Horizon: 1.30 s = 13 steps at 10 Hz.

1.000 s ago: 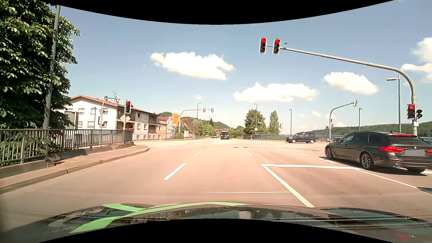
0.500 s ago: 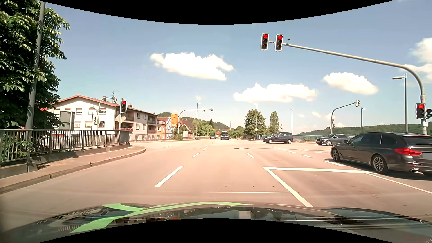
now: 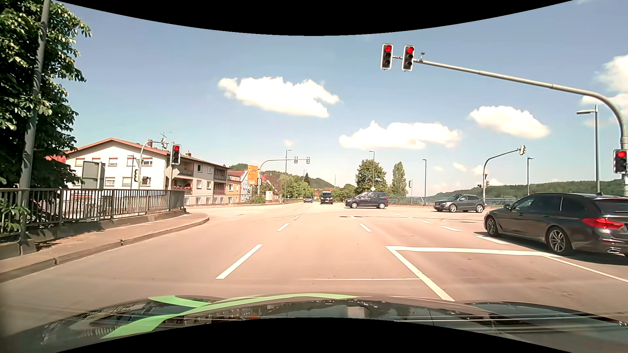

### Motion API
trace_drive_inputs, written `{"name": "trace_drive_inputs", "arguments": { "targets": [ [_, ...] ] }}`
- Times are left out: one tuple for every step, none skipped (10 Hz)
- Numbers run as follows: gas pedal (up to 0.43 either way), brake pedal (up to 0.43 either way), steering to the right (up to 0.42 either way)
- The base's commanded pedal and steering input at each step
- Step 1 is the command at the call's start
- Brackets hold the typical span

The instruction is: Follow the waypoints while adhering to traffic rules and regulations

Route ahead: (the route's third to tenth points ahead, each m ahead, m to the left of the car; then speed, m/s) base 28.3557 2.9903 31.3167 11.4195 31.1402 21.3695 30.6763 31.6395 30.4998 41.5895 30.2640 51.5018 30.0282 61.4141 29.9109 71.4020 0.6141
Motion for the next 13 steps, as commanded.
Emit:
{"name": "trace_drive_inputs", "arguments": {
  "targets": [
    [0.0,0.0,0.002],
    [0.0,0.0,0.003],
    [0.0,0.0,0.003],
    [0.0,0.0,0.003],
    [0.0,0.049,0.003],
    [0.0,0.079,0.002],
    [0.0,0.079,0.002],
    [0.0,0.091,0.003],
    [0.0,0.104,0.002],
    [0.0,0.122,0.002],
    [0.0,0.14,0.003],
    [0.0,0.165,0.002],
    [0.0,0.183,0.002]
  ]
}}
